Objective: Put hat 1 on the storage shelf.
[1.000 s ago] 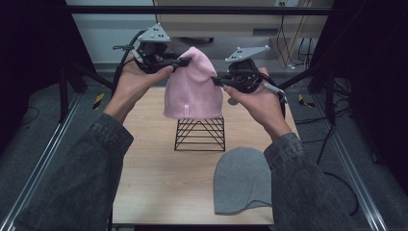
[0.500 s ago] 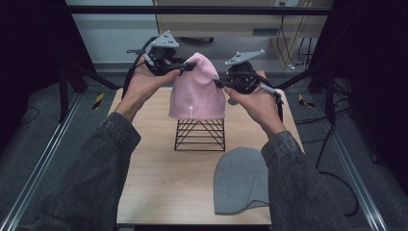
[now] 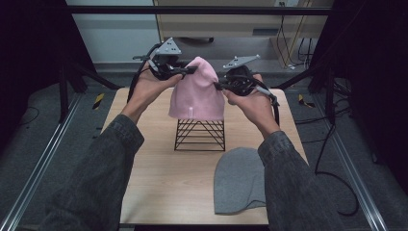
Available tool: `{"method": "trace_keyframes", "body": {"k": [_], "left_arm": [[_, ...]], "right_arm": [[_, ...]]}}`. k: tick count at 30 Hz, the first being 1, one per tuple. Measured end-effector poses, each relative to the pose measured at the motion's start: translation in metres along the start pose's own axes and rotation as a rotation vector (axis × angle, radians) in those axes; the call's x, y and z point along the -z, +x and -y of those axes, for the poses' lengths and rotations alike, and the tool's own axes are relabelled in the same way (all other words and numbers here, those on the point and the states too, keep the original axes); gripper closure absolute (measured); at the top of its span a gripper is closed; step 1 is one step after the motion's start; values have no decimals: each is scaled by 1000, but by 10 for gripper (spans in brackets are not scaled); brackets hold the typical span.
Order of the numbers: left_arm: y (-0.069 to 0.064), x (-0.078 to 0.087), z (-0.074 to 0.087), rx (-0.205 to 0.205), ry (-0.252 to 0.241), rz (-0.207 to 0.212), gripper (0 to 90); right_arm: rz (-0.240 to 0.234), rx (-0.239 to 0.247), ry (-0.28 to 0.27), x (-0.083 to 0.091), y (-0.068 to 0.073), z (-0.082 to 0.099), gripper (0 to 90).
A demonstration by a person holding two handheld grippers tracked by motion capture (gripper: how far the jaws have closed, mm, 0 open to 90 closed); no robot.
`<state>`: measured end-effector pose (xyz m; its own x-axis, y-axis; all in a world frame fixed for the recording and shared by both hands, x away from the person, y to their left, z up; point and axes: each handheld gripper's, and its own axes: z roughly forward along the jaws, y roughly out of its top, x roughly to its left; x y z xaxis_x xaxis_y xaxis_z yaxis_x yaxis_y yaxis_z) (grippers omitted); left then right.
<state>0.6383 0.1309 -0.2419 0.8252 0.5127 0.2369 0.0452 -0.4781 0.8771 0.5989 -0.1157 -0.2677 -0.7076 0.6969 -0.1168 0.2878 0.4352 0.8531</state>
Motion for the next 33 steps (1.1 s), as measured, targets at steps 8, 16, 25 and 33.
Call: {"method": "trace_keyframes", "body": {"k": [8,16,25,33], "left_arm": [[-15,8,2,-26,-3,-5,752],[-31,13,1,-53,-4,-7,749],[-36,7,14,-40,5,-6,752],[-30,13,33,-7,9,-17,764]], "right_arm": [[-9,19,-12,8,9,10,854],[-9,22,-19,20,16,18,854],[0,33,0,22,19,27,853],[-6,45,14,4,21,26,852]]}}
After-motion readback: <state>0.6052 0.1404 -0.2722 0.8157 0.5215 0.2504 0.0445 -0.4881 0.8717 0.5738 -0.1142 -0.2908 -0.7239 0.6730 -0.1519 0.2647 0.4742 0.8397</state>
